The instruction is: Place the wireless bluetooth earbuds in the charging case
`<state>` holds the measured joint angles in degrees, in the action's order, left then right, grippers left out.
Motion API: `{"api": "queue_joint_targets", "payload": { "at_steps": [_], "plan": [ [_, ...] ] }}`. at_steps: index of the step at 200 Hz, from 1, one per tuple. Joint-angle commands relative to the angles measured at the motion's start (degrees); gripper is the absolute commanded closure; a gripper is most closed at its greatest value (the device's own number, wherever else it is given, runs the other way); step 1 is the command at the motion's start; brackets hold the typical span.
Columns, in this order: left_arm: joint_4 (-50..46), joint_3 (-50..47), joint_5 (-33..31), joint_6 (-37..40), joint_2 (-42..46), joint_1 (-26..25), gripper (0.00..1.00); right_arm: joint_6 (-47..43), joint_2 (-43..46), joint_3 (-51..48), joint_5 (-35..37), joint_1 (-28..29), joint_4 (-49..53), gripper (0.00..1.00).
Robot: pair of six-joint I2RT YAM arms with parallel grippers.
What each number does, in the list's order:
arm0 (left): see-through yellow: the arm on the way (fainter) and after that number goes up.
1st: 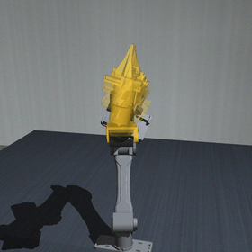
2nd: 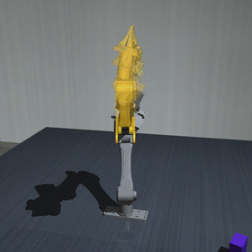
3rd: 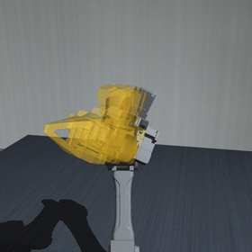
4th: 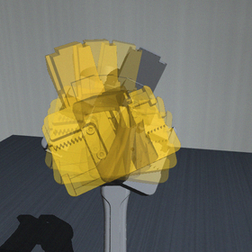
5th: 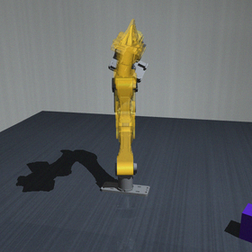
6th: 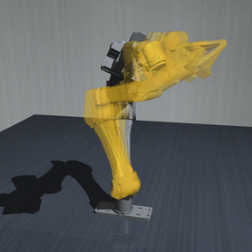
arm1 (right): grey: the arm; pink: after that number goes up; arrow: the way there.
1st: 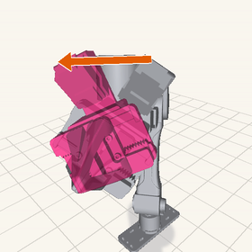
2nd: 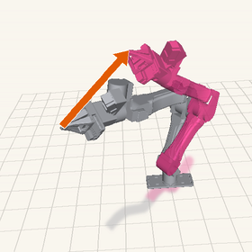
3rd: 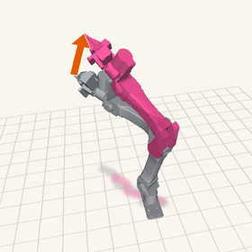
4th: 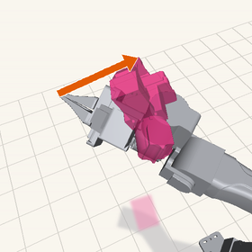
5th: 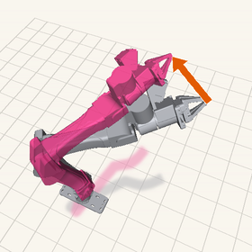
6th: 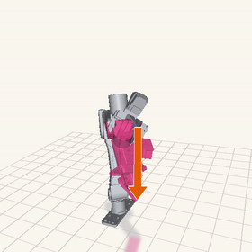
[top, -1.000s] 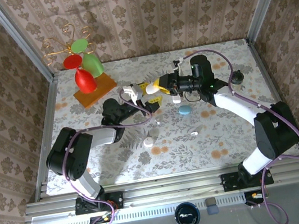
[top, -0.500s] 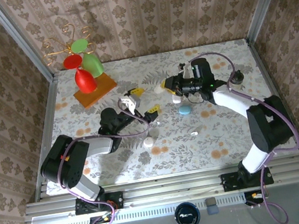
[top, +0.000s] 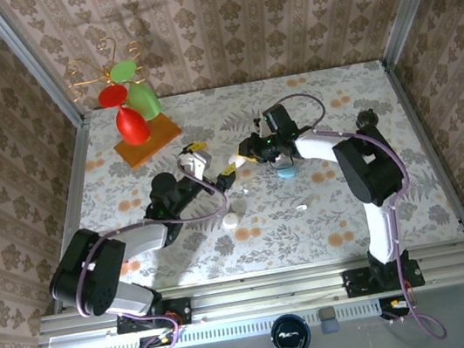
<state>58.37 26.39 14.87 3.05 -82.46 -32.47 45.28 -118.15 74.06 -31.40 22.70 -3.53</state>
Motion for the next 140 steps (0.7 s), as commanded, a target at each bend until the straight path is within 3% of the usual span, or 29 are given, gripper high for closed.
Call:
{"api": "queue_joint_targets", "payload": {
  "at_steps": [1,52,86,108,140],
  "plan": [
    [-6.41,-0.53,-8.76,1.52,2.24,-0.23,0.0,-3.3,-2.61,3.05,3.01,-0.26,2.79,0.78],
    [-19.17,1.57,-17.68,3.99,3.79,-1.45,0.0,-14.41,-1.75,8.28,7.73,-0.47,13.84,0.53],
    [-30.83,4.76,-24.62,-3.8,4.4,0.14,0.0,-24.69,4.48,8.14,11.61,0.96,20.36,0.42],
    [-40.06,8.2,-22.57,-11.08,3.33,4.33,0.0,-32.86,7.98,7.79,14.91,3.46,25.97,0.4],
    [-46.15,10.02,-15.05,-23.7,2.74,12.08,0.0,-40.97,10.82,9.37,21.02,9.54,36.69,0.36]
  ]
}}
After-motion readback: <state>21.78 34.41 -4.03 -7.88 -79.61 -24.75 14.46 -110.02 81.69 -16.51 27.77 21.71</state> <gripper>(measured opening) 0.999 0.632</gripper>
